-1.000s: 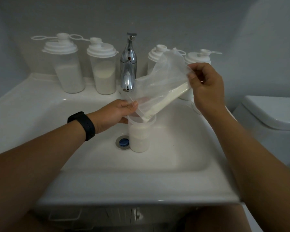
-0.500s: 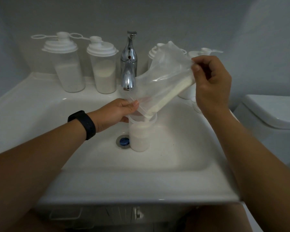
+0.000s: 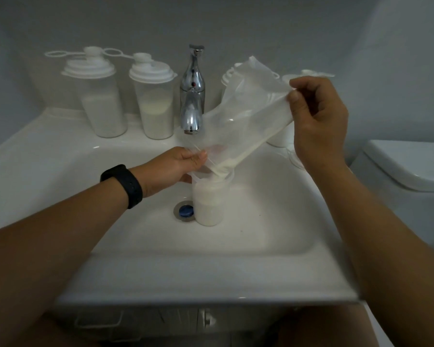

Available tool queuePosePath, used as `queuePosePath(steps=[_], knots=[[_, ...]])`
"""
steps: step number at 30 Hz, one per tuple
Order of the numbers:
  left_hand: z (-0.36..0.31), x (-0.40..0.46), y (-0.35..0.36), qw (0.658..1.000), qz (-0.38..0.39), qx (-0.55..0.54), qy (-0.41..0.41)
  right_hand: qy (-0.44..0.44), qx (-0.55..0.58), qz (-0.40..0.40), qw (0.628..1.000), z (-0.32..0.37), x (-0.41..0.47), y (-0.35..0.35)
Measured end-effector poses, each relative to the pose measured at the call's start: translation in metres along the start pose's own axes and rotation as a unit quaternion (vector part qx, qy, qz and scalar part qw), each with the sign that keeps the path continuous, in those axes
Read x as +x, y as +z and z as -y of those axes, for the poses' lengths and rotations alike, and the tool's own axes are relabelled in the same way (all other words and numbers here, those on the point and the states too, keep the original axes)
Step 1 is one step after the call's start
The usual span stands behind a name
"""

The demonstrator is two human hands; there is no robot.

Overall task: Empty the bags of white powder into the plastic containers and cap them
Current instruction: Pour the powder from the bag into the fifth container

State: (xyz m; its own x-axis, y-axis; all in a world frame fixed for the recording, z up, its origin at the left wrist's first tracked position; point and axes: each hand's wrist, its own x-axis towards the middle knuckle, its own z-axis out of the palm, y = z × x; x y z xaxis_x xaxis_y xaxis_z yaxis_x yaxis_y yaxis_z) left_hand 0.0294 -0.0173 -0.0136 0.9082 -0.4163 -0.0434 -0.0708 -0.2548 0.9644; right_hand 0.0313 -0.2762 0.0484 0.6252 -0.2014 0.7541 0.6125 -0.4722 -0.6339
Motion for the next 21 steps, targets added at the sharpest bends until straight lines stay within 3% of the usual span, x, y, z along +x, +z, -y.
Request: queuePosePath(steps=[10,21], knots=[[-0.0005,-0.0012,-0.0002,1.000,0.000,-0.005,-0.004,0.162,-0.039,0.110,0.980,-0.0072,-0.0026,0.0017],[-0.0029,-0.0025,0.0009,1.000,0.003,0.002,-0.007,0.076,0.009,0.015,0.997,-0.0019,-0.0028,0.0013]])
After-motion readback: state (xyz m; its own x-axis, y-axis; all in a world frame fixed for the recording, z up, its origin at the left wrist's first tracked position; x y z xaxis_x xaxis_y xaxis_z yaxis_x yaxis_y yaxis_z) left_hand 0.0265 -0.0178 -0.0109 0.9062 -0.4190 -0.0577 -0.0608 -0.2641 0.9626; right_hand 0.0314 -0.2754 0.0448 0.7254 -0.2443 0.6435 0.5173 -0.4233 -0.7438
